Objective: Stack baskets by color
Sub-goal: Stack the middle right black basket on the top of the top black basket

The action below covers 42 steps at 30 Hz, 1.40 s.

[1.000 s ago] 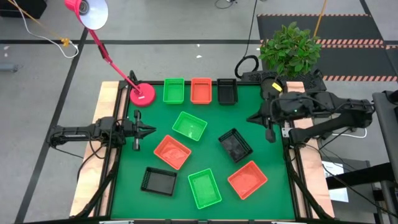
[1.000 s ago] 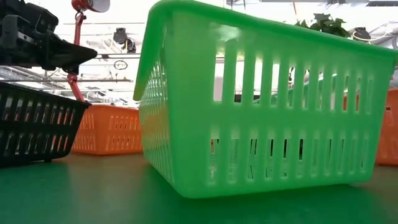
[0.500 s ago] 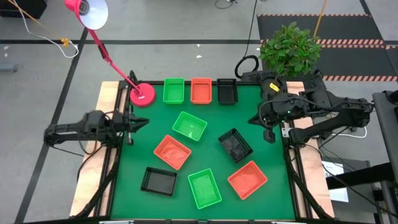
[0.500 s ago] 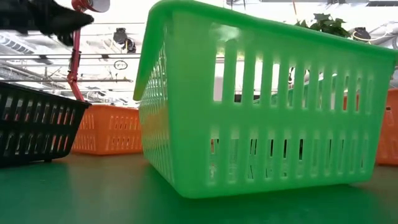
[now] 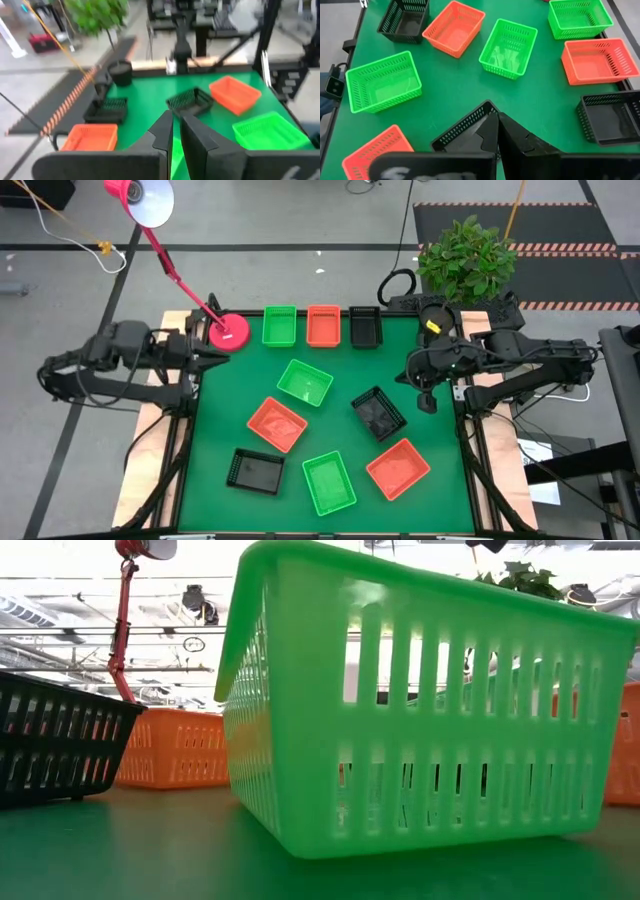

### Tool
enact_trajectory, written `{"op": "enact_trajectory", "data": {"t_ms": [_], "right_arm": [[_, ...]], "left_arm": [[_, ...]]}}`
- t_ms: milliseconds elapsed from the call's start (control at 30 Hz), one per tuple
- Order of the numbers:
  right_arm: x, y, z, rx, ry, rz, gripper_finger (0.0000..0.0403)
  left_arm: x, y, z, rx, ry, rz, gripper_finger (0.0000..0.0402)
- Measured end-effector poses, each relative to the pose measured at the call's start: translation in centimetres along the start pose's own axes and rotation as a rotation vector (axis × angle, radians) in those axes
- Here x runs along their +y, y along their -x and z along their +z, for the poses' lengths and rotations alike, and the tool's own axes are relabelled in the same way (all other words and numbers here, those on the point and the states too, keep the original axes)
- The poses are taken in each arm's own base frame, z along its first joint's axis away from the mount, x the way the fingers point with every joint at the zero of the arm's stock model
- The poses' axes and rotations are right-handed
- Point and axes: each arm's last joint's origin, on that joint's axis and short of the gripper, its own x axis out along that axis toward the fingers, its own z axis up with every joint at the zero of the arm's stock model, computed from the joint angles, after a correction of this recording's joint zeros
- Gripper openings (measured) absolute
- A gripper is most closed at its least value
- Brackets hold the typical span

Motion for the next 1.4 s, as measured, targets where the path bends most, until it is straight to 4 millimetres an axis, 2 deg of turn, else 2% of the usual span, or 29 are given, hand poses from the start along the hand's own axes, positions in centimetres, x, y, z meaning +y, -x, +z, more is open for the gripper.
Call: {"op": "enact_trajectory", "data": {"t_ms": [233,400,500,600,767,933,1067,1167,1400], "right_arm": [[0.0,-0.2,-0.1,0.008,0.001,0.0,0.0],[0.0,-0.2,-0.1,0.008,-0.012,0.001,0.0],[0.1,-0.2,-0.2,0.012,-0.035,0.015,0.0],[0.8,-0.7,-0.3,0.062,-0.014,0.112,0.0],[2.8,-2.7,-0.5,0.192,0.029,0.148,0.0],[5.4,-5.2,-1.2,0.335,0.121,0.173,0.0004],[7.3,-7.2,-1.5,0.407,0.187,0.182,0.0037],[8.0,-8.9,-1.8,0.45,0.218,0.126,0.007],[9.2,-12.4,-2.6,0.557,0.258,0.076,0.0118]], "left_arm": [[0.3,-1.0,4.0,0.249,-0.006,-0.024,0.0037],[0.3,-2.4,4.5,0.381,0.022,-0.029,0.0037],[0.0,-3.3,4.0,0.418,0.042,-0.036,0.0037],[-0.6,-4.5,3.4,0.41,0.056,-0.054,0.0037],[-2.3,-7.3,1.9,0.342,0.036,-0.112,0.0037],[-3.9,-9.9,-0.4,0.278,-0.008,-0.164,0.0037],[-4.7,-11.2,-2.2,0.259,-0.012,-0.184,0.0037],[-5.1,-11.7,-3.4,0.277,-0.031,-0.195,0.0037],[-5.3,-11.9,-4.1,0.297,-0.043,-0.2,0.0037]]}}
